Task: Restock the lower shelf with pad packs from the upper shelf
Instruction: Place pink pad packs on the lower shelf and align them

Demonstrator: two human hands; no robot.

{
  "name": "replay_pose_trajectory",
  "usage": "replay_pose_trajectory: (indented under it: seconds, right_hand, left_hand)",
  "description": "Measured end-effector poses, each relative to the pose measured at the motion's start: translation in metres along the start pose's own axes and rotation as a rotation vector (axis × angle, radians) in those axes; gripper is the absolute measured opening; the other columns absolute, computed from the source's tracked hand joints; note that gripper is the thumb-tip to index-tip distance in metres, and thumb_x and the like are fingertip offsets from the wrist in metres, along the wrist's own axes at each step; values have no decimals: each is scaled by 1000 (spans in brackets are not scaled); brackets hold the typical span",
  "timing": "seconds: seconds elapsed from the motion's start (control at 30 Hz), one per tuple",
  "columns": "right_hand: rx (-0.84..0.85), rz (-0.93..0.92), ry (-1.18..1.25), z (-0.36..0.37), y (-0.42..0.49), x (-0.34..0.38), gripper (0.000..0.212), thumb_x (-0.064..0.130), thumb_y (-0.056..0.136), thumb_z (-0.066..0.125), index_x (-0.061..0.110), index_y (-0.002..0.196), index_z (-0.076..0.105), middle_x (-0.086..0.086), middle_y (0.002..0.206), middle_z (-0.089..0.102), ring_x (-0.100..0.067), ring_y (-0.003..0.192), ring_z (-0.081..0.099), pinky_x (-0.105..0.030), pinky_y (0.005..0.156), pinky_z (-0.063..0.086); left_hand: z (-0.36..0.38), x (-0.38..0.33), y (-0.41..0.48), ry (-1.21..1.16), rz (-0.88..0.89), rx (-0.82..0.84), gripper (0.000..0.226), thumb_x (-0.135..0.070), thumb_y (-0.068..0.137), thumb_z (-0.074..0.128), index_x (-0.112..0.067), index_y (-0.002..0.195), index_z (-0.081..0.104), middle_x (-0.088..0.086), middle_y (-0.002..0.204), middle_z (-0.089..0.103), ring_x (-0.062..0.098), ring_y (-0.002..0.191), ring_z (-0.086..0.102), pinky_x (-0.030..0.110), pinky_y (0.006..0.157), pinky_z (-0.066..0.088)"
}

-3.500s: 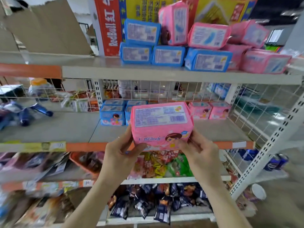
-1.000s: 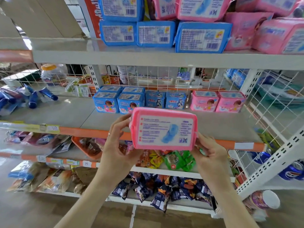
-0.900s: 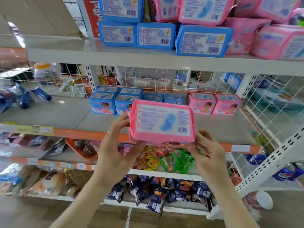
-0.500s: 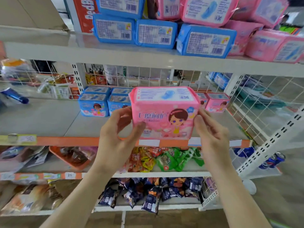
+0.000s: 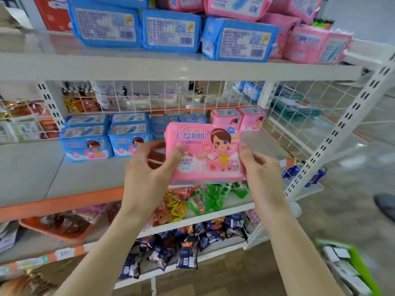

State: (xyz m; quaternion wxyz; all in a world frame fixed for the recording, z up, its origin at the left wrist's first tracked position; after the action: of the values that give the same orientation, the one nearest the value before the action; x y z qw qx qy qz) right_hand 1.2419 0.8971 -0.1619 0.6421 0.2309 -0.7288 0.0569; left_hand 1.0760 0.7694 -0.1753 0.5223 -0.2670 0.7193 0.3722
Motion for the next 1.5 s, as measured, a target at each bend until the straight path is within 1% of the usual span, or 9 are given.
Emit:
replay_pose_trajectory:
  seconds: [0.13,0.27,0.5,0.7,0.87,1.07,1.2,1.37,1.5]
  right_hand:
    - [-43,72,-83,-9,-3,3,63,35,101,52,18,42,39,-1,49,39,-11,50,35,-18,52,29]
    - [-32,99,-111,-20,-2,-3,58,36,102,51,2,55,43,-9,57,42,-17,55,36,-26,56,29]
    - [-9,146,-104,-56,15,-19,62,31,102,52,22,42,36,11,42,31,-6,42,27,-22,50,23]
    - [19,110,-47,-111,51,-31,59,32,102,52,7,49,47,-16,57,46,-20,58,42,-32,61,32]
    - [54,76,-19,-156,81,-35,58,34,102,50,3,54,48,-33,71,51,-23,66,48,-37,69,37]
    - [114,4,-13,-185,113,-55,59,38,100,54,24,43,50,-26,72,62,-38,73,61,-42,69,49]
    - [173,9,-15,-188,124,-76,32,39,96,61,20,77,78,3,78,76,-16,80,71,-39,78,53]
    - [212,28,7,-176,136,-92,22,34,92,66,21,78,76,3,81,75,-8,77,68,-21,71,49]
    - [229,-14,1,-156,153,-102,9,23,92,69,17,89,76,-3,94,74,-14,85,71,-35,82,57]
  left_hand:
    - [10,-2,3,2,-6,46,32,-72,75,64,-45,93,63,-25,83,70,1,73,68,21,62,50]
    - [24,1,3,22,-30,42,38,-73,74,60,-39,92,66,-25,83,69,1,70,66,22,61,47]
    - [66,-3,1,45,-46,36,44,-70,75,59,-32,93,71,-17,78,70,4,69,65,23,61,46]
    - [128,-23,-1,56,-27,2,55,-78,71,55,-33,99,70,-8,83,72,7,74,67,35,69,57]
    - [180,-47,-4,49,-3,-51,53,-80,69,55,-34,95,62,-9,82,68,2,69,62,24,63,48]
    - [222,-51,-6,48,-12,-117,43,-71,73,63,-35,95,64,-12,75,69,-1,64,61,16,57,46]
    - [235,-41,-6,69,-13,-97,37,-69,79,65,-35,92,74,-1,81,70,11,67,64,25,58,51]
    - [235,-24,4,93,-42,-44,32,-62,77,69,-32,87,77,5,82,57,18,70,64,22,58,48]
    - [229,-5,22,78,-23,-17,23,-52,77,73,-36,93,77,0,83,57,12,72,62,18,63,49]
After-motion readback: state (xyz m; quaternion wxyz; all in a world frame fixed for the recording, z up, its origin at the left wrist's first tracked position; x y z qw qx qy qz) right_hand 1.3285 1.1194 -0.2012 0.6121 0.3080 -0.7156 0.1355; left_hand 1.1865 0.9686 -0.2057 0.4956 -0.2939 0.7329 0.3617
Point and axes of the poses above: each hand's wrist, its own y-axis towards the middle knuckle, its own z-axis out of the palm, x = y × z, the point moved 1 cm from there along y, towards the middle knuckle
